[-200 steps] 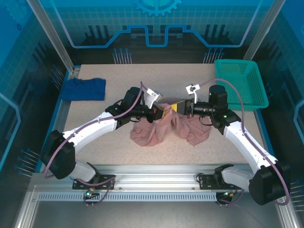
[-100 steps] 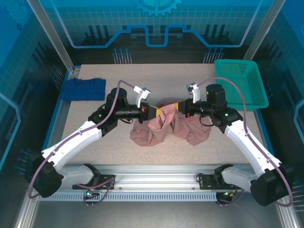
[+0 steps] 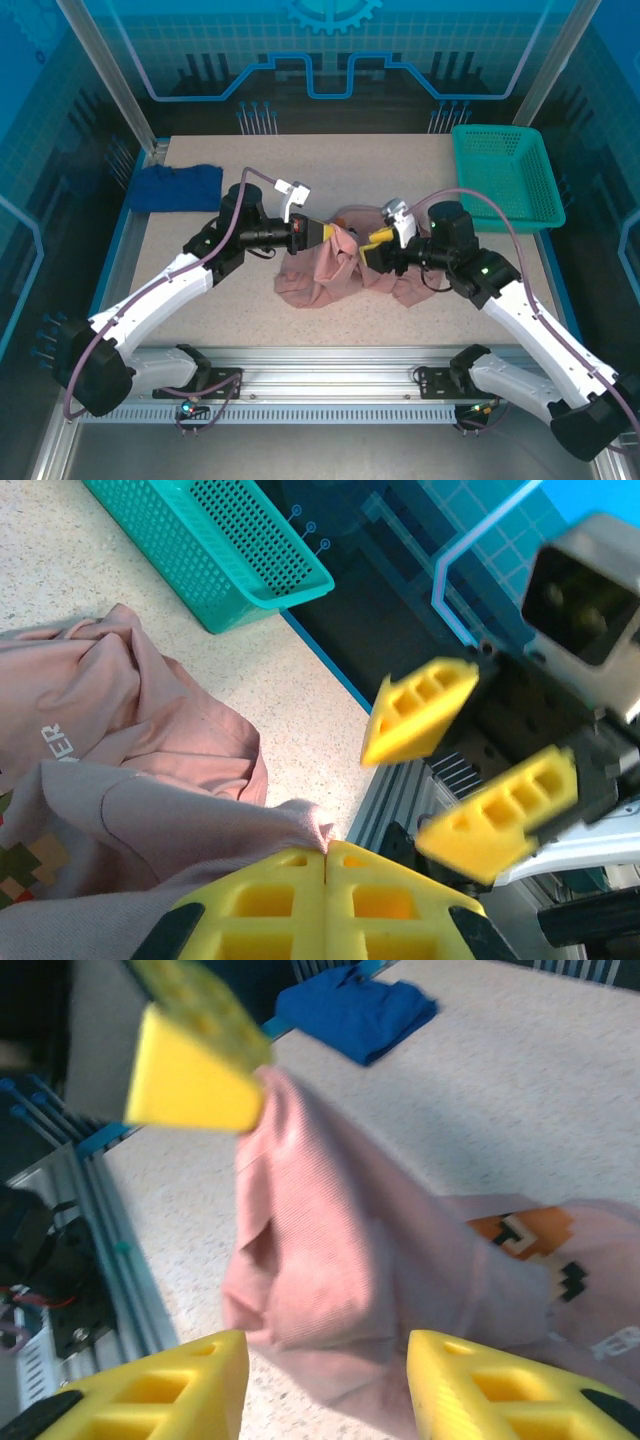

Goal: Fold the inside-out t-shirt
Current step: Turn the T-shirt inside out at the center of the table.

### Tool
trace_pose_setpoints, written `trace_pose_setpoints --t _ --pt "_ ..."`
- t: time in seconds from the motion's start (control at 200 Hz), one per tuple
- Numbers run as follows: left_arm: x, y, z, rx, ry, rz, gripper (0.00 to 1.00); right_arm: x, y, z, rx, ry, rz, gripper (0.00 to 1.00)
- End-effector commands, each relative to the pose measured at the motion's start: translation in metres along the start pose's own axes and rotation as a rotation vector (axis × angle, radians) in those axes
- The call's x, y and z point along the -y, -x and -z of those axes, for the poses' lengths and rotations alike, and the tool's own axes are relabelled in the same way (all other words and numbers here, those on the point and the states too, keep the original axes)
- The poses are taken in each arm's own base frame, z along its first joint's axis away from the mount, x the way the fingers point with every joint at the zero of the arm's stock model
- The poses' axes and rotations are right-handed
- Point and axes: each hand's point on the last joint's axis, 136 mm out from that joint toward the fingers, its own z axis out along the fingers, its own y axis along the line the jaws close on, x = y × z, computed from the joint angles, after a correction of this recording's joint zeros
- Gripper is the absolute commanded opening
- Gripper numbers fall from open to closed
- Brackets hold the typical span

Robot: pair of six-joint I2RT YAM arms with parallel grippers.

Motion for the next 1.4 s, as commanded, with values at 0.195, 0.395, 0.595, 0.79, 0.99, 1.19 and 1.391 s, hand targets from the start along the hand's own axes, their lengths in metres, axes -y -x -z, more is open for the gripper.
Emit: trace_pose_setpoints --t 0.195,0.395,0.595,0.79,0.99,1.19,1.391 --pt "0.001 0.006 0.001 0.007 -0.002 0.009 0.00 -0.006 -0.010 -0.029 -0.065 -0.036 0.072 0.50" --pt "0.000 0.006 0.000 0.005 -0.003 0.014 0.00 -0.005 -0.018 -0.037 -0.098 -0.070 0.101 0.50" --pt "0.000 0.005 0.000 0.005 -0.004 0.011 0.00 -0.001 -0.020 -0.038 -0.101 -0.128 0.129 0.39" --pt "-0.007 0.007 0.001 0.017 0.026 0.022 0.00 0.003 -0.014 -0.030 -0.084 -0.171 0.147 0.04" --pt "-0.057 0.013 0.008 0.069 0.292 0.079 0.00 -0.008 0.004 -0.012 -0.043 -0.089 0.113 0.00" --pt "-0.097 0.008 0.024 0.071 0.532 0.081 0.16 -0.013 0.032 -0.002 0.055 0.097 -0.061 0.00" --pt "-0.077 -0.010 0.023 0.057 0.452 0.002 0.51 -0.009 0.043 -0.005 0.059 0.128 -0.122 0.00"
